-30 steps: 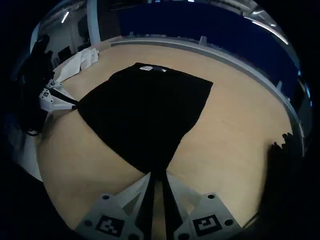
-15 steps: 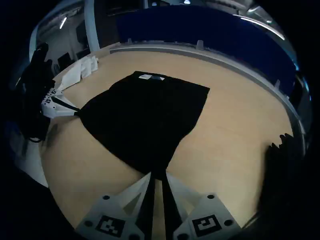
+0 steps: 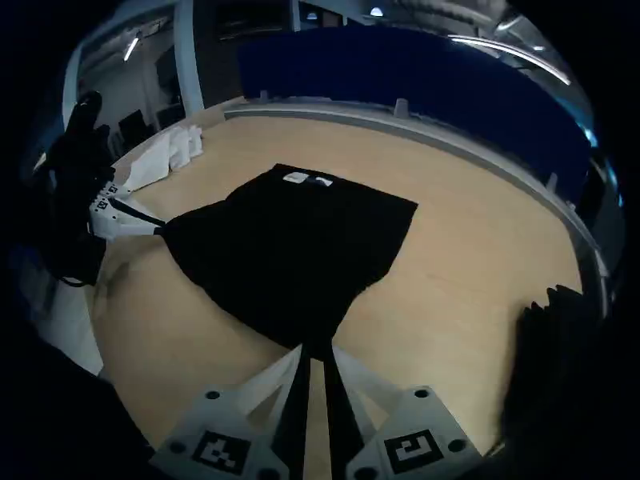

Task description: Fold towel

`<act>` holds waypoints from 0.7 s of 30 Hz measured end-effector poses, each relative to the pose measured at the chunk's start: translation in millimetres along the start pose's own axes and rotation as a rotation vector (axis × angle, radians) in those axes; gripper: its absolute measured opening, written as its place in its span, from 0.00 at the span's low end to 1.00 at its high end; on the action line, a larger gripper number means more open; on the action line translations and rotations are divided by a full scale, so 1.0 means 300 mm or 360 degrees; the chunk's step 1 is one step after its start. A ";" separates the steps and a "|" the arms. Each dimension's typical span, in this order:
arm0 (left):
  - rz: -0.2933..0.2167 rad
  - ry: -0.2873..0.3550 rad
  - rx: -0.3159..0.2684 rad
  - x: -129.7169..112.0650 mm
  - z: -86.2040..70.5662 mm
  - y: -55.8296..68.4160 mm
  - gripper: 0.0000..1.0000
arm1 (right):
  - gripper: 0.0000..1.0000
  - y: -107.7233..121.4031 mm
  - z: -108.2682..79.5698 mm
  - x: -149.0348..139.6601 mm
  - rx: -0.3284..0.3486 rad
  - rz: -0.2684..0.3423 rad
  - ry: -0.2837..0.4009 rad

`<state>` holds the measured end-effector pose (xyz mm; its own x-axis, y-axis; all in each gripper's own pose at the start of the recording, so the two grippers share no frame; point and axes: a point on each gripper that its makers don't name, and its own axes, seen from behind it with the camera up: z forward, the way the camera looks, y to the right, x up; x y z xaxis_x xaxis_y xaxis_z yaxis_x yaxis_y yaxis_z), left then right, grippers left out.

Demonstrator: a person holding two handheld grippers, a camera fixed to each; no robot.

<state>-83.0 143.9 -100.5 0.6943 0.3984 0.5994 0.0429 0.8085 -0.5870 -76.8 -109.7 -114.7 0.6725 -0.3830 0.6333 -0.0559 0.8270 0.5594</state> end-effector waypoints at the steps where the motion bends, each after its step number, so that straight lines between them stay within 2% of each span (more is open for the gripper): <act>1: -0.0007 0.0007 0.0002 0.008 -0.009 -0.001 0.04 | 0.11 -0.001 -0.010 0.009 0.0000 -0.0002 0.0004; 11: -0.0100 0.0068 0.0019 0.088 -0.113 0.002 0.04 | 0.11 -0.020 -0.104 0.083 0.0000 -0.0024 0.0046; 21: -0.0173 0.0122 0.0011 0.161 -0.239 0.022 0.04 | 0.11 -0.050 -0.211 0.155 0.0012 0.0022 0.0101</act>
<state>2.4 137.5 -114.6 0.7388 0.2739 0.6157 0.1160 0.8483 -0.5166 1.9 -113.8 -127.4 0.7172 -0.3446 0.6057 -0.0708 0.8287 0.5553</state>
